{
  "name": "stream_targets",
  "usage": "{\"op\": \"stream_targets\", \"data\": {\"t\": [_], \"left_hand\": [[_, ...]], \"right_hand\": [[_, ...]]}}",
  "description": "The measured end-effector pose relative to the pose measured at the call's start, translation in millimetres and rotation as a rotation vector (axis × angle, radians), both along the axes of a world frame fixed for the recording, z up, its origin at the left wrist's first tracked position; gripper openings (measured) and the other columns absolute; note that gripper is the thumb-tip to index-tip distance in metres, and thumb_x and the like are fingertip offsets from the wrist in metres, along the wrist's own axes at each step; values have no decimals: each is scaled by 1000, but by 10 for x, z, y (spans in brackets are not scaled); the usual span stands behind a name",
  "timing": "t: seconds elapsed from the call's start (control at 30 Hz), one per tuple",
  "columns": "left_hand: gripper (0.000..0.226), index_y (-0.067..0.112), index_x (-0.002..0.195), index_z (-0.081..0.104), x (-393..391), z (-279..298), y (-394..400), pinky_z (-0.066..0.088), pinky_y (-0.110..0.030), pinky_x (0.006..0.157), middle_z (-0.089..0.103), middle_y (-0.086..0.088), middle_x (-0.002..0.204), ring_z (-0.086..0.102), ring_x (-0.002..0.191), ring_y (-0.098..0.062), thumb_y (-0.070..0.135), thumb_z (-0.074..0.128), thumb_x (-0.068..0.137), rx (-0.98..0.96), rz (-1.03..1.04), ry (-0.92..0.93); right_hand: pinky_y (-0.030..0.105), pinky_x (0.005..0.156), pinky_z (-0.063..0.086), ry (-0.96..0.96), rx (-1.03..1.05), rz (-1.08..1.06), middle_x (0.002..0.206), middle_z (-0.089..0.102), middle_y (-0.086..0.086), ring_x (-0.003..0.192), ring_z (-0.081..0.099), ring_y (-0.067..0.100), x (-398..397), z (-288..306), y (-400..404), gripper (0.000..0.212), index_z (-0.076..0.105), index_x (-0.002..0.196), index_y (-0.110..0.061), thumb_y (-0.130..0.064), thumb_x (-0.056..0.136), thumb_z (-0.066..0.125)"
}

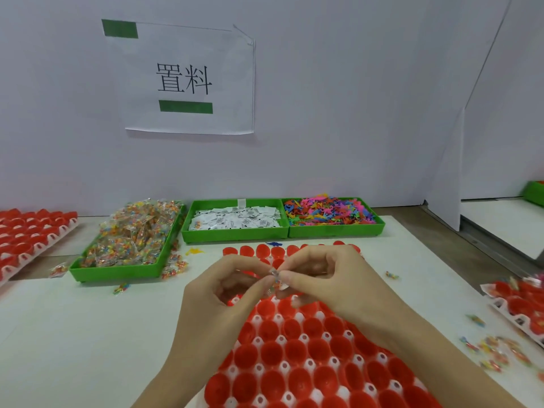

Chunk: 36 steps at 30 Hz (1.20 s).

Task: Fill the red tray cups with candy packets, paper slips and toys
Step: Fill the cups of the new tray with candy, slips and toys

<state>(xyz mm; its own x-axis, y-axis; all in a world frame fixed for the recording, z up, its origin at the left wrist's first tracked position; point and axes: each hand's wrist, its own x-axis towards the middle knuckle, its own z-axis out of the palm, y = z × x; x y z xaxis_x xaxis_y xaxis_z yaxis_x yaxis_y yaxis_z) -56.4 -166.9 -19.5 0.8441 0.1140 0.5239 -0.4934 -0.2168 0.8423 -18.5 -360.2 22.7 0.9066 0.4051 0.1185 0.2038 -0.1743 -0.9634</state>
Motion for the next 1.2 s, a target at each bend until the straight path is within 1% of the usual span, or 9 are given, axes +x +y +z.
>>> {"op": "stream_targets", "data": {"t": [0.07,0.17,0.37,0.57,0.67,0.8,0.97,1.07,1.2], "left_hand": [[12,23,93,77,10,-12,-17,61,-27,75,72,-2,99,76,83,-22,17,80,83,14,11,-40],[11,23,92,76,31,-42,-20,60,-27,80,72,0,106,74,97,-23,17,79,84,19,-11,-16],[18,25,95,75,45,-78,4,59,-26,77,76,-1,89,74,85,-22,13,82,84,81,-15,2],[23,27,102,78,120,-109,86,56,-20,79,74,9,91,72,88,-13,13,80,84,233,101,-81],[14,19,101,77,179,-152,160,51,-13,80,68,15,96,66,88,-3,11,77,90,499,213,-246],[14,10,105,76,276,-266,304,53,-22,84,65,5,102,63,92,-7,12,66,95,687,273,-348],[15,6,105,75,365,-282,456,52,-19,87,66,2,101,64,93,-8,3,70,92,611,369,-377],[17,6,104,75,379,-264,486,47,-12,90,66,1,101,61,93,-4,-3,75,89,593,402,-381],[16,6,101,75,381,-255,466,49,-13,85,66,2,99,62,89,-6,-3,74,87,569,394,-369]], "right_hand": [[28,72,63,21,34,-8,88,79,6,86,78,20,-56,-34,-12,4,78,94,-14,-14,92,75],[28,74,63,43,40,-1,91,79,4,89,78,18,-99,-46,-36,7,78,96,-15,-12,94,72],[26,75,61,184,-41,128,101,79,8,94,77,23,83,79,-144,15,78,105,-11,-13,100,63],[24,67,61,-62,-296,-209,89,78,10,82,77,22,1054,149,-224,13,74,101,-7,-5,99,61],[32,79,59,-218,-550,-358,99,76,13,85,70,21,1675,95,-277,16,73,100,-7,-3,100,58],[34,94,51,-379,-891,-367,122,71,14,108,67,26,2145,-109,-395,23,74,113,-7,1,100,56],[42,96,55,-488,-1052,-332,114,74,10,102,70,25,2297,-310,-344,22,75,113,-10,-15,92,74],[43,90,57,-546,-1113,-359,105,75,13,95,71,27,2331,-320,-309,15,75,107,-7,-10,93,72],[42,87,57,-557,-1106,-388,103,75,16,92,71,29,2318,-295,-305,15,75,106,-4,-1,94,66]]}}
